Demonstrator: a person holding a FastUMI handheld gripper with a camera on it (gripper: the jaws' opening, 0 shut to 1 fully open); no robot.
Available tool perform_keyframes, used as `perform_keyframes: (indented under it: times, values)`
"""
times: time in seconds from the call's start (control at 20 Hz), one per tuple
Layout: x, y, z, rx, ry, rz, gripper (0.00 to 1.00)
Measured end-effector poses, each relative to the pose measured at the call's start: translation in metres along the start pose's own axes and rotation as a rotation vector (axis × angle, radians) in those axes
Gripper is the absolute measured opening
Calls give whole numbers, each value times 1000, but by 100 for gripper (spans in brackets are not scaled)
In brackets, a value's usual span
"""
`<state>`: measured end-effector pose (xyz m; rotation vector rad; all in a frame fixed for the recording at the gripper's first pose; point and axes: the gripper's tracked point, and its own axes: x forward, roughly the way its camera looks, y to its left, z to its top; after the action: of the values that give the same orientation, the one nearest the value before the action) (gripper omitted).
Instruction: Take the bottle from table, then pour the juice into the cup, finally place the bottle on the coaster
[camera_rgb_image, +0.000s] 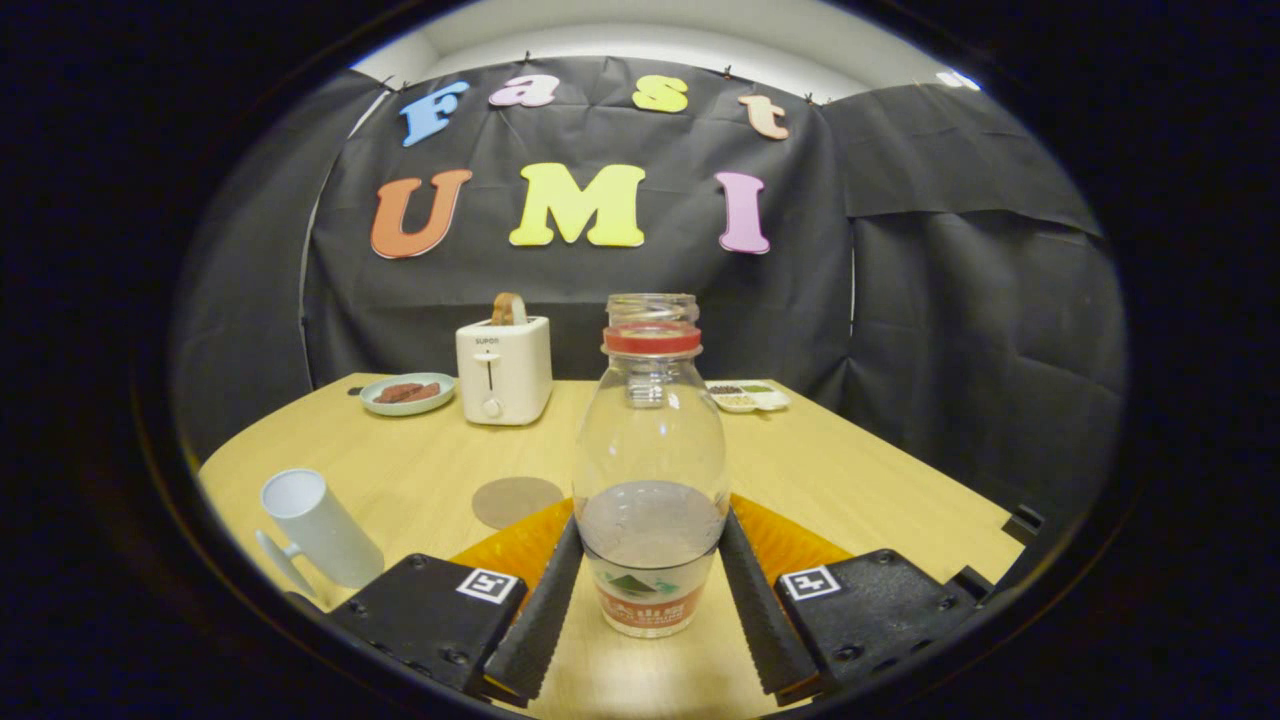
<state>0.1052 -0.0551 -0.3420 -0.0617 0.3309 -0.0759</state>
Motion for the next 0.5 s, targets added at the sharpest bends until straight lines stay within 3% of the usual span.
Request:
perform_keyframes:
  times: [0.25,0.5]
  values:
    - [-5,3,10,-44,-22,-9,81]
    - [-13,0,30,-195,-50,-100,80]
